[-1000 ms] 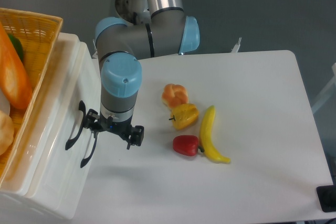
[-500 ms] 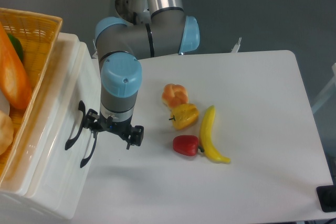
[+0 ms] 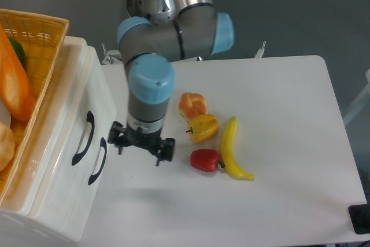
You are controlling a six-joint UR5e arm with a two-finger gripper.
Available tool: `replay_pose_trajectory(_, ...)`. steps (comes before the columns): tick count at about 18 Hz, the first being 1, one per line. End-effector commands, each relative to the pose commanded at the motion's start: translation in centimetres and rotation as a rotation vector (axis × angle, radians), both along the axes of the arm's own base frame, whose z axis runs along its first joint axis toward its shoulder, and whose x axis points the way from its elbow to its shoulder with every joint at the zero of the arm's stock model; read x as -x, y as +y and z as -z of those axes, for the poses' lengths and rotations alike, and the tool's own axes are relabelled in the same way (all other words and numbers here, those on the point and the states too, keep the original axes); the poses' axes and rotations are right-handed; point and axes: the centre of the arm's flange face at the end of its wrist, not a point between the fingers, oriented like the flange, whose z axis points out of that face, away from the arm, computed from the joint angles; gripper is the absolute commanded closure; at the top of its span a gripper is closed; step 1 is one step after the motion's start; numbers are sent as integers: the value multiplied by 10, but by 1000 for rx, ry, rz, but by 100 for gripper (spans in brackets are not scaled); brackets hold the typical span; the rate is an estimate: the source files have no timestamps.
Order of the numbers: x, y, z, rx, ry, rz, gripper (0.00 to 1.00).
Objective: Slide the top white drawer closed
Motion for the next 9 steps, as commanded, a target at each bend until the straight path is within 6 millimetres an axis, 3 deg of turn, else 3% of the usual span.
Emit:
replay_pose_trajectory(6,52,-52,-23,78,162,190,0)
replay_pose_trajectory(9,68,-81,-49,100,227,217,0)
